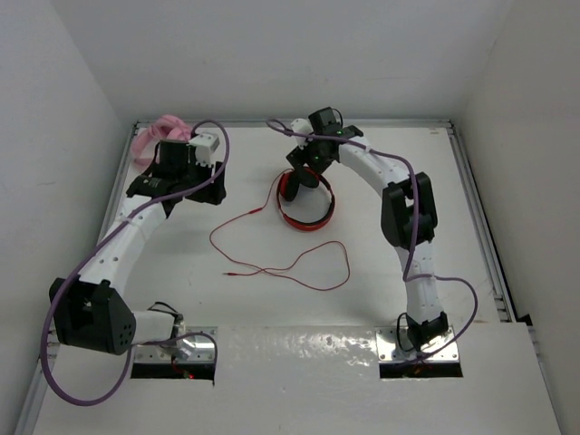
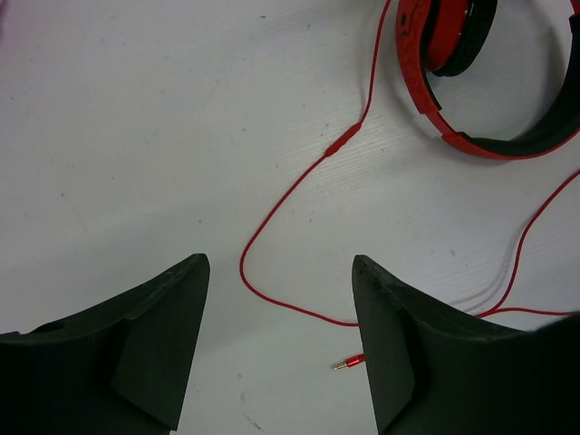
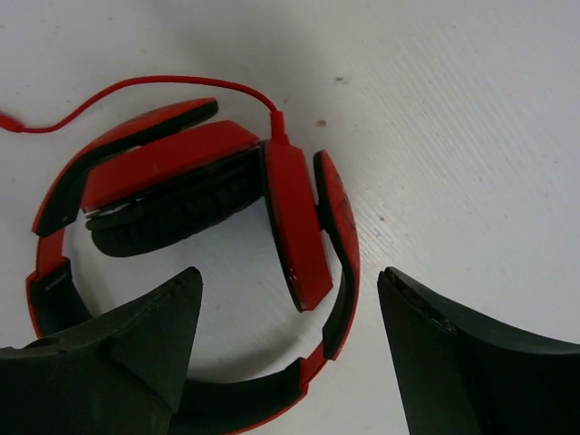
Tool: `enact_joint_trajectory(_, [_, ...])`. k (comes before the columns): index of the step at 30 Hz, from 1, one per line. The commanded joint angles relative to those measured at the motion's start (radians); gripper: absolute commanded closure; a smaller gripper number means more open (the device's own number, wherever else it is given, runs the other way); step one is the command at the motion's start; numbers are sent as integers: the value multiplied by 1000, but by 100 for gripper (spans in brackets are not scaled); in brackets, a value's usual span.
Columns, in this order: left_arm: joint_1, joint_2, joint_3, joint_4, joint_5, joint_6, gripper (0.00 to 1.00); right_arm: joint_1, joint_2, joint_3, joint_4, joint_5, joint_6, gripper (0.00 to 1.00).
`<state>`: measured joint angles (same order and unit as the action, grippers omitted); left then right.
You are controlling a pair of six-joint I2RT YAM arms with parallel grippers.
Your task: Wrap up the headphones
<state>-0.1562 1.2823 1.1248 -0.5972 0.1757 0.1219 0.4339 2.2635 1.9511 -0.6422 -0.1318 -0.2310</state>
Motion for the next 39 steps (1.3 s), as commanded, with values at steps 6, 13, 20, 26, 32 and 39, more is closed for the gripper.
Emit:
enact_joint_trajectory(6, [1,-9,6,25,-4,-14,39,2,56,-44,182,20,76,35])
enact_joint_trajectory(13, [1,-5,21,14,-1,-37,39,2,45,-56,288,173,183,70])
enact_joint_trajectory(20, [1,18,42,37,39,-59,39,2,-192,-300,470,288,534,100])
enact_joint_trajectory(26, [-8,86,87,88,62,-145,38,49,-422,-537,553,501,1084,100])
enact_joint_trajectory(32, [-81,150,142,134,88,-237,29,140,-475,-554,506,615,1223,100])
enact_joint_trajectory(39, [-175,210,262,88,21,-278,18,169,-495,-560,512,633,1256,100])
